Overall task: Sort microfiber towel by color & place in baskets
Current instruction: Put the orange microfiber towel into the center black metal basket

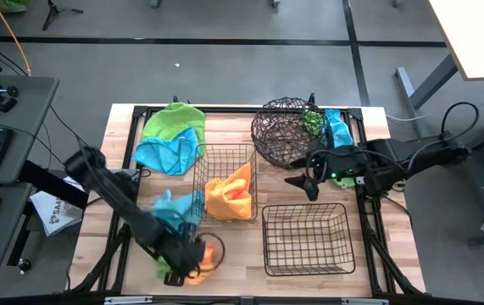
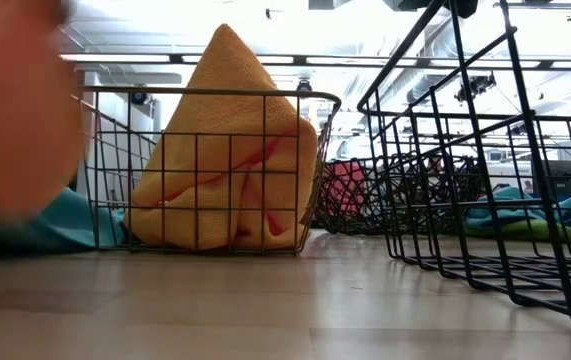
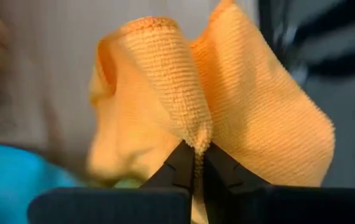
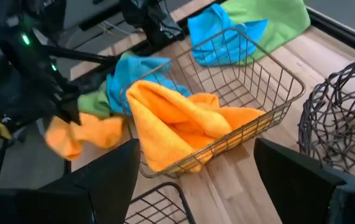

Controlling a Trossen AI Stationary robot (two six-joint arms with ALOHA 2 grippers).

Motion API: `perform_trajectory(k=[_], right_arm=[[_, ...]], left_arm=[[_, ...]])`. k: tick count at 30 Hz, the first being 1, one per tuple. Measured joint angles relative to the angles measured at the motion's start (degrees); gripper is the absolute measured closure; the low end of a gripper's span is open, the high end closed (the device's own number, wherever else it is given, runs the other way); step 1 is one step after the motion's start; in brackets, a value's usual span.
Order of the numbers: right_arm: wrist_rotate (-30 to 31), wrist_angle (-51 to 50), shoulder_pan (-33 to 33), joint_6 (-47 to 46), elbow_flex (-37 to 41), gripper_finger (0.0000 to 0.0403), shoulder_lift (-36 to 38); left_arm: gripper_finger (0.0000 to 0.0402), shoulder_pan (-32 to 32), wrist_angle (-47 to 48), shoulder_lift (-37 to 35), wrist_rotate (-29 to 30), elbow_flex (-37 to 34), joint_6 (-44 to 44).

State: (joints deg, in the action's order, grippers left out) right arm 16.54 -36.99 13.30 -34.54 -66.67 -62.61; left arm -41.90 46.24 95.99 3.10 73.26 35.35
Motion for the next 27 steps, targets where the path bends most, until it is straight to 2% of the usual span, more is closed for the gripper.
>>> perform_trajectory(k=[8,12,16,18,21,27], right_arm=[[1.2,0.4,0.0,0.0,0.0,0.0094,1.6],[1.7,0.4,0.0,0.0,0.0,0.0094,1.6],[1.9,1.6,0.0,0.4,0.0,0.0094,1.6],[2.1,2.6,-0.1,1.2,0.0,0.0094,1.6],[2.6,4.1,-0.2,2.0,0.0,0.0094,1.6],[2.7,7.9,-0.2,3.5,0.0,0.0094,2.7]], left_arm=[[0.0401,0.3,0.1,-18.5,18.2,1.5,3.7],[0.0401,-1.0,-1.7,-25.7,31.0,1.5,4.0],[0.0401,-0.4,-9.4,-31.1,45.8,1.5,-5.3],[0.0401,1.8,-14.1,-32.7,50.2,1.5,-13.1],[0.0401,7.9,-18.1,-33.2,49.1,1.6,-21.8],[0.0401,21.2,-22.4,-29.3,36.1,-1.7,-26.9]])
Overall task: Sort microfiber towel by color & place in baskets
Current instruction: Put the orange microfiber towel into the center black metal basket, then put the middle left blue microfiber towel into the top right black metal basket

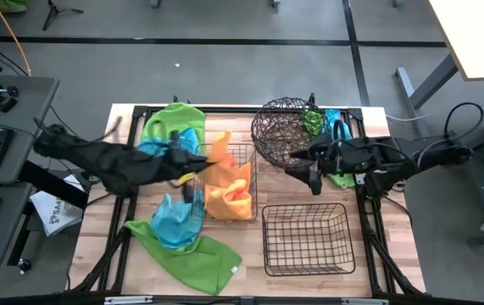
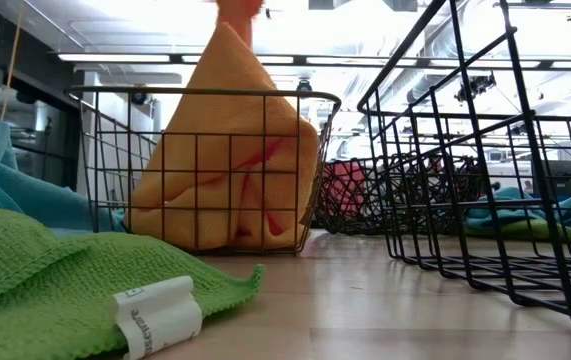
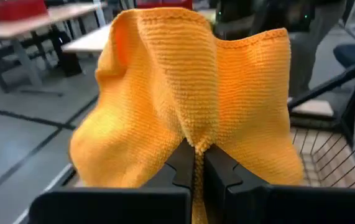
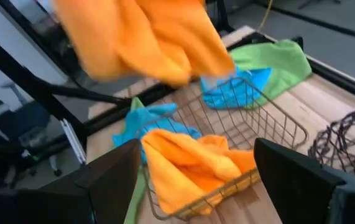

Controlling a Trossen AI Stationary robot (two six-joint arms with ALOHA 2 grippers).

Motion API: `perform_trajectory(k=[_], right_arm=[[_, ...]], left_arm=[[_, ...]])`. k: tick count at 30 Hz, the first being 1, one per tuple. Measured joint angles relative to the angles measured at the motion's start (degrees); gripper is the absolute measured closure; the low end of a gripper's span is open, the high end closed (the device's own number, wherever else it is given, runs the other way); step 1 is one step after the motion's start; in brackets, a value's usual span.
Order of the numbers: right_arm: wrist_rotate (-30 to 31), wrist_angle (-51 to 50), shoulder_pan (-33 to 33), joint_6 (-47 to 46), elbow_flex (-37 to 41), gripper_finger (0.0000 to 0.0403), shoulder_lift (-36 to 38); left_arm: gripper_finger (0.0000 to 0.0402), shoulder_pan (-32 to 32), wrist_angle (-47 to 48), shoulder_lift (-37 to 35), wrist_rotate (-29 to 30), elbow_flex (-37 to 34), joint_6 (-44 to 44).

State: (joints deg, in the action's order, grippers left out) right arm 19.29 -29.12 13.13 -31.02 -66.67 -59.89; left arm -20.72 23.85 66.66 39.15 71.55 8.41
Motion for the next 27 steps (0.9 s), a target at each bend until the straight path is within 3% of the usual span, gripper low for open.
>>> perform_trajectory(k=[4,11,17,27], right_arm=[[0.0,1.2,0.0,0.4,0.0,0.0094,2.1],[0.0,1.4,0.0,0.0,0.0,0.0094,6.3],[-0.6,1.3,0.0,1.4,0.0,0.0094,8.9],[-3.4,0.5,0.0,4.1,0.0,0.0094,10.5]], left_arm=[[0.0401,5.1,-6.4,2.6,-8.3,-8.2,3.3],[0.0397,8.3,-7.1,4.6,-8.6,-19.3,17.8],[0.0338,9.9,-6.8,8.1,-16.9,-17.2,18.5],[0.02,9.7,16.6,11.4,-21.0,-2.7,17.6]])
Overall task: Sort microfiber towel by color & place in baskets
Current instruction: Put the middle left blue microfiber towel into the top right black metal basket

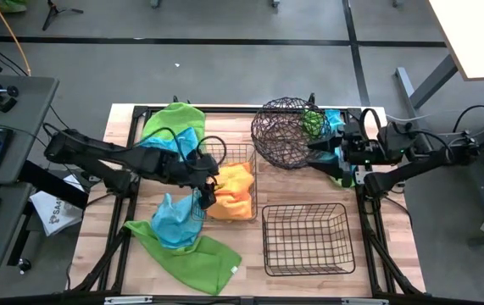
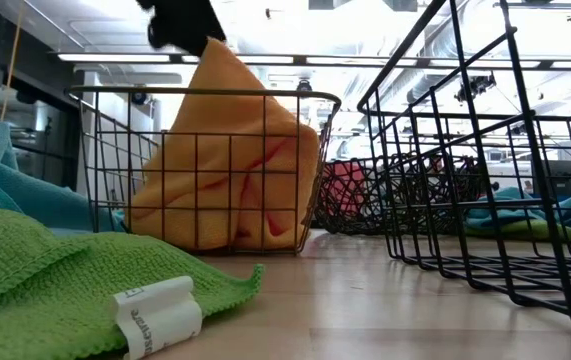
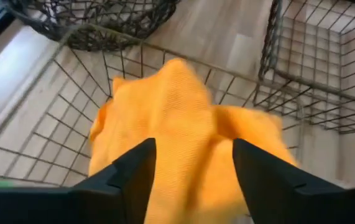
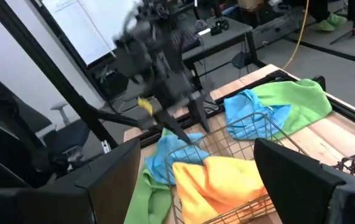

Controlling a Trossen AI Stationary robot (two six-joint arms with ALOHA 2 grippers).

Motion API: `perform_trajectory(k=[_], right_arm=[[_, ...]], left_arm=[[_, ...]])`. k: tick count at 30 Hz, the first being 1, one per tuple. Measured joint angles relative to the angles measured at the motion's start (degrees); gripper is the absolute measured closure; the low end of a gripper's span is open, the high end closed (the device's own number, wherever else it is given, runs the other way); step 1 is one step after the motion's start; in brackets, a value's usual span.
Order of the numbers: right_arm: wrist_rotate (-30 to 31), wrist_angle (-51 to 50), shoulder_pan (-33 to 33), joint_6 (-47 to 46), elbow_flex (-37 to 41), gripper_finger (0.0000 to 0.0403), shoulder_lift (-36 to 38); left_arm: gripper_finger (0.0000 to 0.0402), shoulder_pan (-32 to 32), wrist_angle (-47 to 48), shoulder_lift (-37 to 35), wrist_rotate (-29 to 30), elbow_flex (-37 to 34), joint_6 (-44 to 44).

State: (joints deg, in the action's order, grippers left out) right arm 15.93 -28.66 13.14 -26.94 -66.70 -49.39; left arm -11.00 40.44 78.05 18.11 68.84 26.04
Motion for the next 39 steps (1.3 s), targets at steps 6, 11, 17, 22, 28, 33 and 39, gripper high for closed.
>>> perform_trajectory(k=[6,11,17,22,28,33,39], right_arm=[[-0.1,-2.4,0.0,-0.7,0.0,0.0094,-0.1],[-0.1,-2.9,0.0,-4.4,0.0,0.0094,-0.5],[-2.8,-3.0,0.0,-8.0,0.0,0.0094,-2.6],[-4.0,-3.0,0.0,-10.5,0.0,0.0094,-5.5],[-3.8,-2.9,0.0,-13.8,0.0,0.0094,-8.6],[-1.2,-2.9,0.0,-18.3,0.0,0.0094,-10.0],[0.1,-1.4,0.0,-25.7,0.0,0.0094,-10.2]], left_arm=[[0.0182,-4.3,13.1,-0.4,-4.4,12.0,3.9],[0.0185,-12.4,33.3,-0.1,-0.3,13.2,17.9],[0.0185,-21.3,40.6,-0.9,-2.5,5.2,34.7],[0.0186,-21.5,34.3,-3.0,-11.6,-7.1,34.9],[0.0186,-20.7,24.6,-7.1,-14.8,-13.5,33.4],[0.0186,-21.1,22.4,-8.0,-16.8,-18.2,31.0],[0.0186,-21.3,16.1,-6.6,-15.8,-25.1,27.8]])
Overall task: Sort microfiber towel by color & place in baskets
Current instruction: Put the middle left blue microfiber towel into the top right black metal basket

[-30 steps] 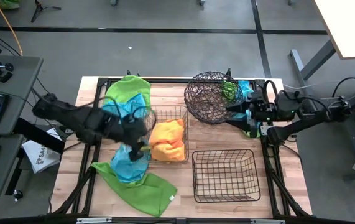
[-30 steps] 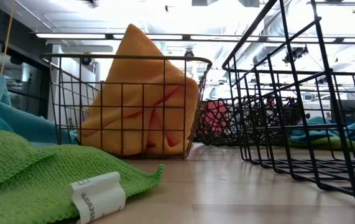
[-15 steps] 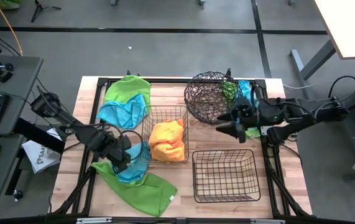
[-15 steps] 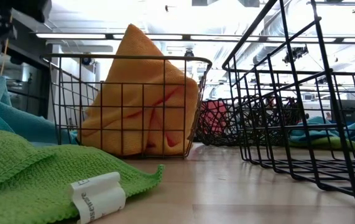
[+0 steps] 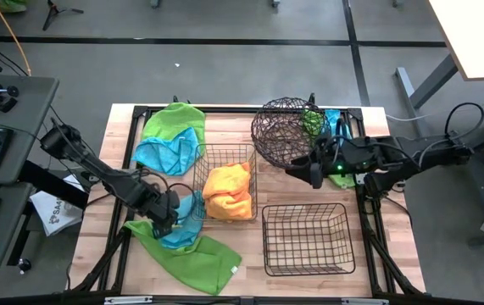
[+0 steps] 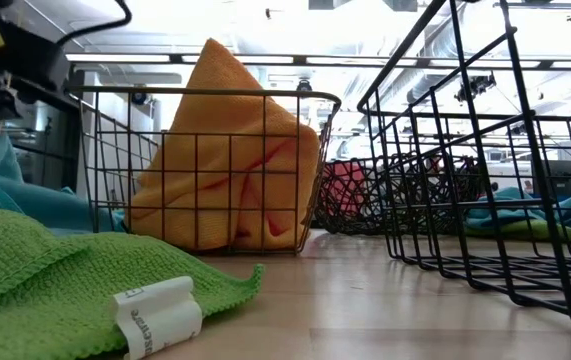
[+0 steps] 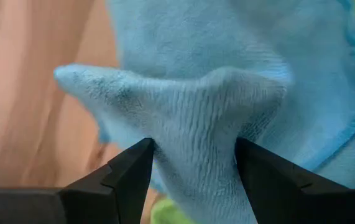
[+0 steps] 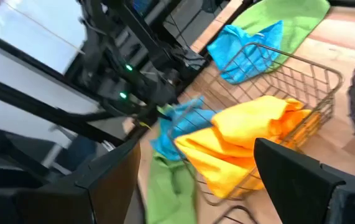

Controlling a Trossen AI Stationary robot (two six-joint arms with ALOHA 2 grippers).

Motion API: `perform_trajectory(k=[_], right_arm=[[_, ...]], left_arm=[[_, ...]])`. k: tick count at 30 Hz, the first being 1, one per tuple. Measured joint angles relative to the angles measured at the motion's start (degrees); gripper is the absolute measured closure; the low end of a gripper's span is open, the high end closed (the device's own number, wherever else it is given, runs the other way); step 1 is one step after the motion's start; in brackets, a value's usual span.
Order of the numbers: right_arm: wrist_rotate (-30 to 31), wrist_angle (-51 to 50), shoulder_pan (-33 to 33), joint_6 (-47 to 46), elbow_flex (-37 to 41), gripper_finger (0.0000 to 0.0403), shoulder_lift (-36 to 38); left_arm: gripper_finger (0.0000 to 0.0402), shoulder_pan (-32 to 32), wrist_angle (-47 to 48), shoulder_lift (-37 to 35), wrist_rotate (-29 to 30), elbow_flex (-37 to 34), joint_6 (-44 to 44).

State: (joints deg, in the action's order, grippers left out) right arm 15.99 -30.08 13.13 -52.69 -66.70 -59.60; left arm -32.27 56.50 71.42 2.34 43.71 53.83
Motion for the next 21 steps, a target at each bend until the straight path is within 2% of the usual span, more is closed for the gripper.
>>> perform_trajectory(k=[3,5,7,9,10,13,16,21], right_arm=[[0.0,2.2,0.0,-0.1,0.0,0.0094,0.0],[-0.1,3.7,0.0,0.1,0.0,0.0094,0.0],[0.0,4.6,0.0,0.2,0.0,0.0094,0.0],[0.0,5.2,0.0,0.7,0.0,0.0094,0.0],[0.0,5.2,0.0,1.0,0.0,0.0094,0.1],[0.0,5.3,0.0,2.4,0.0,0.0094,0.6],[0.0,5.4,0.0,5.0,0.0,0.0094,1.3],[1.2,5.4,0.0,11.6,0.0,0.0094,3.7]], left_arm=[[0.0195,0.0,-4.4,0.0,0.9,-1.7,-1.8],[0.0222,0.0,-5.2,0.0,3.0,-1.7,-3.2],[0.0278,0.0,-3.6,-0.4,3.9,-0.3,-5.9],[0.0354,0.0,1.6,-1.5,4.0,3.0,-8.5],[0.0377,0.0,4.9,-2.4,4.3,5.2,-9.2],[0.0387,0.0,15.1,-6.4,7.4,14.6,-10.0],[0.0399,0.7,22.6,-9.3,14.4,27.1,-10.6],[0.0401,5.0,21.4,-9.6,31.7,48.7,-21.3]])
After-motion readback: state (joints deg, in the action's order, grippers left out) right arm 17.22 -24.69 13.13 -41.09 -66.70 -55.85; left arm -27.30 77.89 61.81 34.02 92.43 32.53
